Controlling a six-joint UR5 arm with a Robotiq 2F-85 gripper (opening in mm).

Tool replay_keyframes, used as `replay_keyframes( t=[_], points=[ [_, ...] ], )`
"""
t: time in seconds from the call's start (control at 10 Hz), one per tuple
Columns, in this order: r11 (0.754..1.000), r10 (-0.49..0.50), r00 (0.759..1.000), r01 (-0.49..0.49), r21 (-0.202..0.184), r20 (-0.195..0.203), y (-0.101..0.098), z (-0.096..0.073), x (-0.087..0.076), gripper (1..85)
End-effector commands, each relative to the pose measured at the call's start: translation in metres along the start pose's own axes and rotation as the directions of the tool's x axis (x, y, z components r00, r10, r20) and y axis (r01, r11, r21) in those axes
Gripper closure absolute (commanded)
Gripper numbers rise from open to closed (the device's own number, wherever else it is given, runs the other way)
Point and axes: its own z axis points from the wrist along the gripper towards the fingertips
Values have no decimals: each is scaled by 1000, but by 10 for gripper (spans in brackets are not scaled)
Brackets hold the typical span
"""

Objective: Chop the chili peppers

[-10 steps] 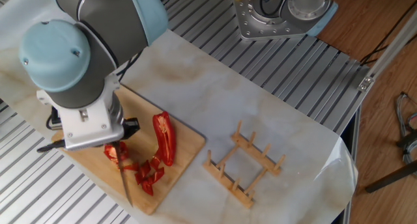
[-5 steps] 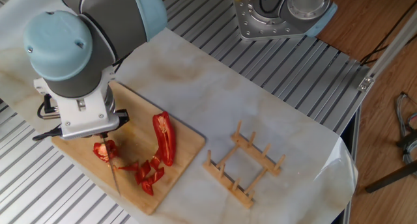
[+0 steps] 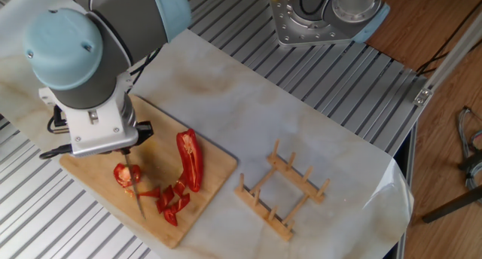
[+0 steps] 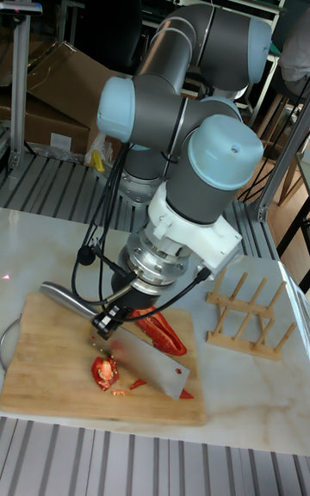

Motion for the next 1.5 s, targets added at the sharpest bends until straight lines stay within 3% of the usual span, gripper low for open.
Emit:
replay_keyframes(
  t=[0.0,0.2,0.5,0.8,1.0,1.4],
  points=[
    [997,48,999,-47,-53,14,18,-12,-3,843],
    [995,78,997,-78,-61,4,20,-15,-5,843],
    [988,152,988,-152,13,36,-1,-14,-18,843],
    [981,190,976,-192,15,103,-7,-14,-43,843],
    [980,194,975,-198,29,110,-9,-22,-58,843],
    [987,152,977,-157,20,147,-10,-12,-90,843]
  ],
)
